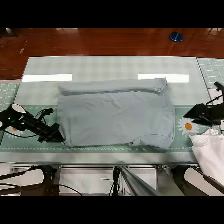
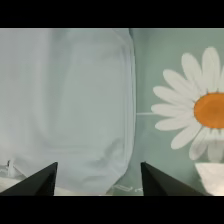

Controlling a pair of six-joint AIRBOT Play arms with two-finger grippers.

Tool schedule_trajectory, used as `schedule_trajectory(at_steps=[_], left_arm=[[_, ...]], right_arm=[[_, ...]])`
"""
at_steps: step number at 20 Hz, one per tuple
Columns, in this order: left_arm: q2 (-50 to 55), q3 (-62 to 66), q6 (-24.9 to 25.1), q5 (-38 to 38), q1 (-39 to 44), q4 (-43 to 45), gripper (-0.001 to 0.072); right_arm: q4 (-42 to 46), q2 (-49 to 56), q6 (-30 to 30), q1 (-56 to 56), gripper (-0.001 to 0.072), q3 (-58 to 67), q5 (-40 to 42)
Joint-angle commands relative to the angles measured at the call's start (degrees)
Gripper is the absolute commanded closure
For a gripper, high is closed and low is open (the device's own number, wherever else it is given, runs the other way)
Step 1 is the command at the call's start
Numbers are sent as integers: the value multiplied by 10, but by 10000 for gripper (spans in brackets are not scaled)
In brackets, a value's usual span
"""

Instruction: Fold the shirts.

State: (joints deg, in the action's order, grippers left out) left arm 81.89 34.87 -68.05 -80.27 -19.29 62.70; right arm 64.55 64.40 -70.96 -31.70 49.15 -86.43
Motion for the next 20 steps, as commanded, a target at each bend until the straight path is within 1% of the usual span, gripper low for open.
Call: schedule_trajectory(at_steps=[1, 4, 8, 9, 11, 13, 16, 17, 18, 19, 20], left_arm=[[1, 0, 23, 52, -12, 3, 672], [1, 0, 29, 47, -18, 3, 672], [1, 0, 29, 47, -18, 3, 672], [1, 0, 29, 46, -18, 3, 672], [1, 0, 29, 41, -18, 3, 672], [1, 0, 35, 35, -18, 3, 672], [1, 0, 36, 33, -18, 3, 672], [1, 0, 36, 33, -18, 3, 672], [1, 0, 35, 33, -18, 3, 672], [1, 0, 36, 33, -18, 3, 672], [1, 0, 41, 33, -18, 3, 672]], right_arm=[[-12, -1, 3, 0, 121, -85, -39], [-8, -1, 8, 0, 139, -144, -38], [22, -1, 8, 0, 139, -166, -5], [15, -1, 6, 0, 139, -174, 15], [-9, -1, 5, 0, 181, -193, 64], [-33, -1, 5, 0, 181, -211, 123], [-47, 0, 5, 0, 184, -224, 165], [-48, 0, 5, 0, 219, -226, 175], [-48, 1, 5, 0, 303, -228, 183], [-51, 1, 5, 0, 422, -229, 195], [-59, 1, 5, 0, 582, -229, 209]])
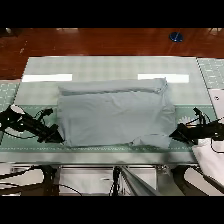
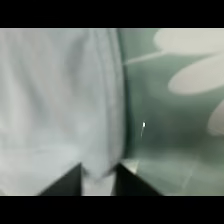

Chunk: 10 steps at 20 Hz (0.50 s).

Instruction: Fold the shirts.

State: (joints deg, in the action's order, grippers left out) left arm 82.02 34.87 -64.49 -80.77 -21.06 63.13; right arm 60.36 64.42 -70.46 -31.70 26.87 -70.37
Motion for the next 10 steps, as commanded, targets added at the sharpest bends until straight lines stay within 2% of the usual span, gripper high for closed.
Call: schedule_trajectory(at_steps=[1, 4, 6, 8, 10], left_arm=[[0, 0, 8, 37, 0, -2, 672], [-10, 12, 9, 23, 0, -2, 673], [-43, 42, 15, 1, -5, -21, 674], [-93, 73, 14, -13, -18, -81, 674], [-144, 95, 11, -8, -25, -153, 674]], right_arm=[[-30, 0, 1, 0, 688, -6, 49], [-77, -18, 39, 0, 688, 3, 4], [-112, -59, 62, 0, 688, 30, -54], [-141, -103, 69, 0, 688, 69, -83], [-195, -134, 70, 0, 688, 98, -68]])
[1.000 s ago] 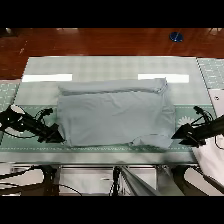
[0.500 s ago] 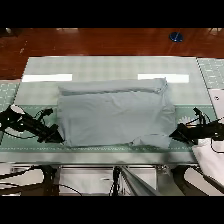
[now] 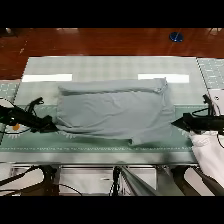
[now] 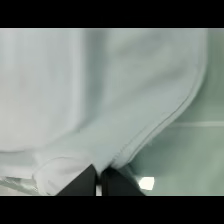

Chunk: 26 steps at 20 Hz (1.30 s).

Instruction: Fold the shirts.

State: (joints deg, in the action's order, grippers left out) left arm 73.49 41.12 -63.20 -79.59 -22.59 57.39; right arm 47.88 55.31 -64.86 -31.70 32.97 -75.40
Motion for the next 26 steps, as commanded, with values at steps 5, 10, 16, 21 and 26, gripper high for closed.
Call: schedule_trajectory(at_steps=[5, 10, 16, 21, 26], left_arm=[[-87, 86, -10, 8, 1, -189, 673], [-46, 141, -20, 59, 5, -193, 673], [82, 215, -31, 64, 30, -193, 673], [172, 318, -51, 65, 29, -193, 672], [276, 416, -72, 19, 45, -193, 672]], right_arm=[[-90, -44, 14, 0, 688, 73, 26], [-110, -22, 19, 3, 690, 95, 105], [-109, 141, 22, 106, 689, 216, 190], [-109, 276, 12, 127, 689, 331, 203], [-87, 336, 10, 130, 689, 340, 204]])
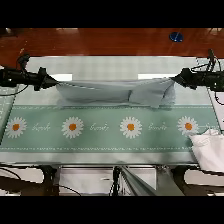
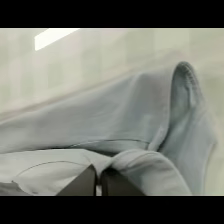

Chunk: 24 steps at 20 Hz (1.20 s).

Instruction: Fold the shirts.

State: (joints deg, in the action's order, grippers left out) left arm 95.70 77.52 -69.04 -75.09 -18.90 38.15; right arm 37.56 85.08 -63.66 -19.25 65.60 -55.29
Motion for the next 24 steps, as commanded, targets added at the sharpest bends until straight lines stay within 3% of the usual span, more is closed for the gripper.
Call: schedule_trajectory(at_steps=[1, 10, 21, 22, 23, 24], left_arm=[[68, 61, -14, -28, 10, 0, 672], [115, 69, 4, -10, 0, 14, 671], [120, 94, 39, 79, 6, 13, 648], [122, 94, 38, 81, 7, 13, 517], [123, 94, 38, 81, 7, 13, 277], [121, 97, 38, 77, 3, 13, 132]], right_arm=[[25, 47, -2, 12, 689, 14, 3], [59, 84, -2, 63, 689, 14, 142], [59, 84, -9, 61, 671, 14, 182], [56, 84, -9, 61, 555, 14, 180], [47, 82, -8, 61, 447, 14, 170], [50, 76, -5, 57, 386, 20, 149]])
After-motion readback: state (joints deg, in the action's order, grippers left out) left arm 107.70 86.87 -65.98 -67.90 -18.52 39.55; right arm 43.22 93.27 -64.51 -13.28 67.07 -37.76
